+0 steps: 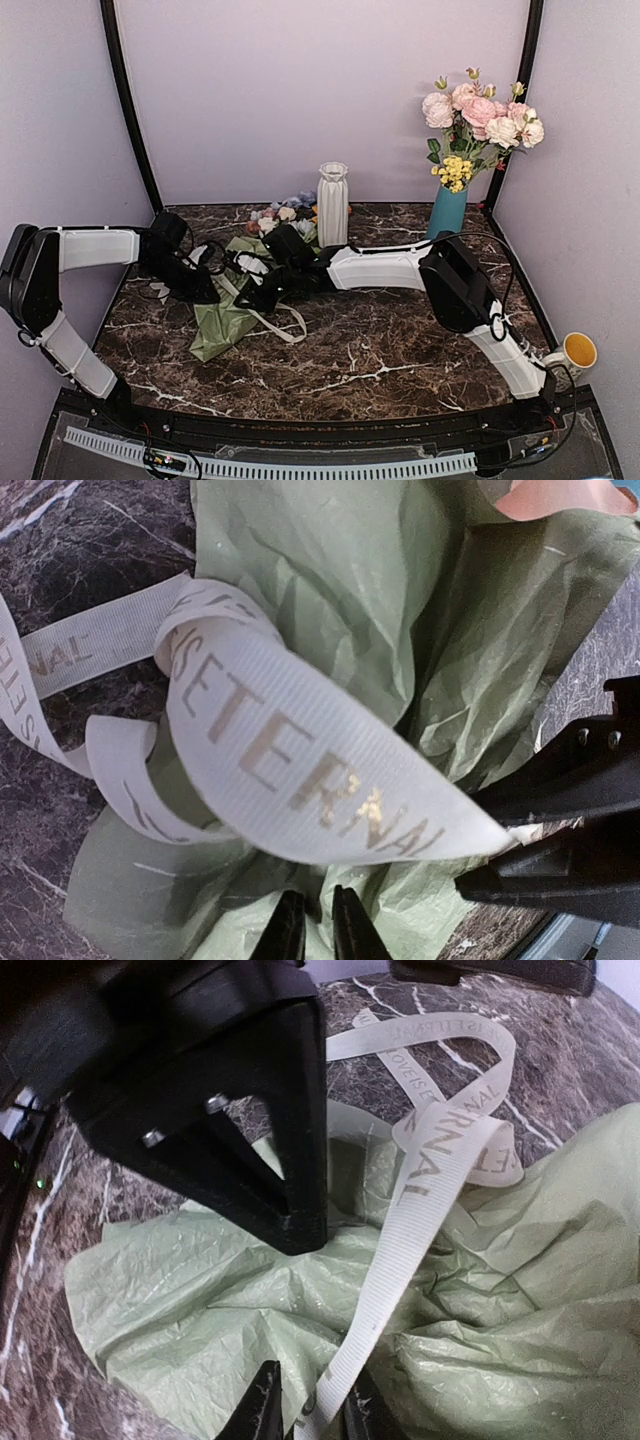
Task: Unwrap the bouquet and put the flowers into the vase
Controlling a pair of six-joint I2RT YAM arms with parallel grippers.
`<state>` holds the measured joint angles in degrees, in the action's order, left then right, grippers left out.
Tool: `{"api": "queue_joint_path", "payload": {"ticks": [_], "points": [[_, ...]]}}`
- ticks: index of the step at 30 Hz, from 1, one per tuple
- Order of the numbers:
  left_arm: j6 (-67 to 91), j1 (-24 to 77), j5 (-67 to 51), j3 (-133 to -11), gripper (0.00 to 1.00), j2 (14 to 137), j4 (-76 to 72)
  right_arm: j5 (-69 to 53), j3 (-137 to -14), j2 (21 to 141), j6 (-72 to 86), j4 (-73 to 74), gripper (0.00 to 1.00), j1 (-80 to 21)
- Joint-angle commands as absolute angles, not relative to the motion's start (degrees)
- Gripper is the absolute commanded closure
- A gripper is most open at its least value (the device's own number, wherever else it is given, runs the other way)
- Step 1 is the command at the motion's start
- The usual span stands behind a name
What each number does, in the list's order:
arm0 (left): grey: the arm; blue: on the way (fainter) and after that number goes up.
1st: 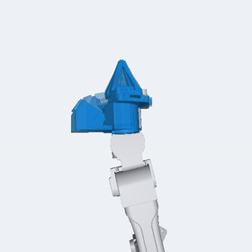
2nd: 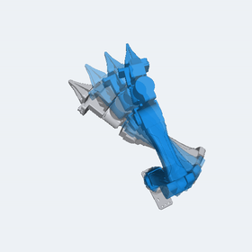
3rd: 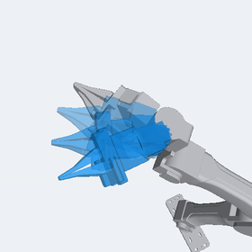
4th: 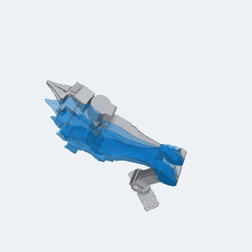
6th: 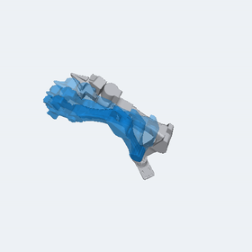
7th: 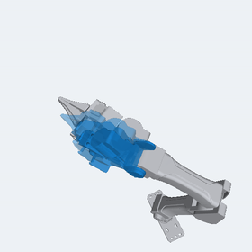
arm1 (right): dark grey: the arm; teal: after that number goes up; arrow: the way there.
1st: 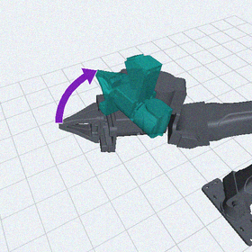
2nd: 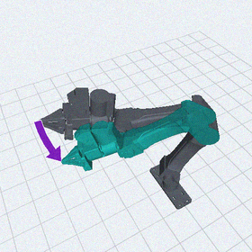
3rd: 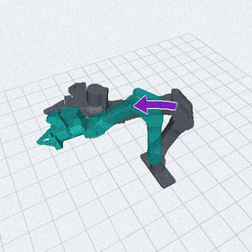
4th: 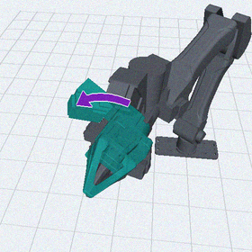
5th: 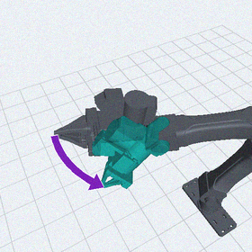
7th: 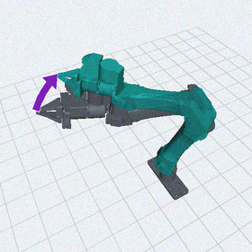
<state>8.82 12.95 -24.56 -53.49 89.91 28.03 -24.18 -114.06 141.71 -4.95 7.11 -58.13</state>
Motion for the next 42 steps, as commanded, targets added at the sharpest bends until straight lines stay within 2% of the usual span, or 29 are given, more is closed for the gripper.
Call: {"api": "queue_joint_path", "payload": {"ticks": [1,3,10,17,24,27,32,38,40,41,42], "points": [[7.82,12.56,-25.66,-54.93,0.86,87.36,29.71,-23.81,-115.35,141.88,-4.01,4.25,0.88,-58.61],[7.84,12.52,-25.29,-54.96,0.86,87.19,29.73,-23.14,-114.74,140.64,-3.91,3.94,1.00,-58.60],[9.46,12.54,-22.53,-54.45,0.86,86.75,29.01,-20.26,-105.76,129.91,-2.75,-1.64,1.00,-58.17],[10.95,12.48,-21.79,-53.97,0.86,87.19,26.57,-10.45,-91.58,113.74,0.07,-7.81,1.00,-56.14],[11.40,12.40,-20.92,-55.15,0.86,87.99,25.64,8.06,-73.50,95.70,3.20,-8.49,1.00,-53.97],[11.61,12.39,-21.37,-55.60,0.86,88.43,25.47,21.52,-64.71,87.48,8.09,-8.67,1.00,-52.97],[12.10,12.35,-21.26,-56.43,0.85,87.71,25.62,37.61,-53.90,78.26,23.83,-0.48,1.00,-50.13],[12.51,12.30,-20.93,-58.67,0.82,86.61,27.01,37.50,-51.48,79.81,35.96,9.76,1.00,-47.59],[12.74,12.31,-19.76,-59.28,0.79,86.13,27.21,36.79,-53.23,82.29,38.44,12.90,0.93,-47.52],[13.01,12.28,-18.49,-59.51,0.78,85.80,27.21,36.88,-54.14,83.44,40.47,14.73,0.86,-47.44],[13.21,12.32,-17.20,-59.77,0.73,85.48,27.29,36.27,-54.83,84.31,41.39,15.67,0.73,-47.27]]}}
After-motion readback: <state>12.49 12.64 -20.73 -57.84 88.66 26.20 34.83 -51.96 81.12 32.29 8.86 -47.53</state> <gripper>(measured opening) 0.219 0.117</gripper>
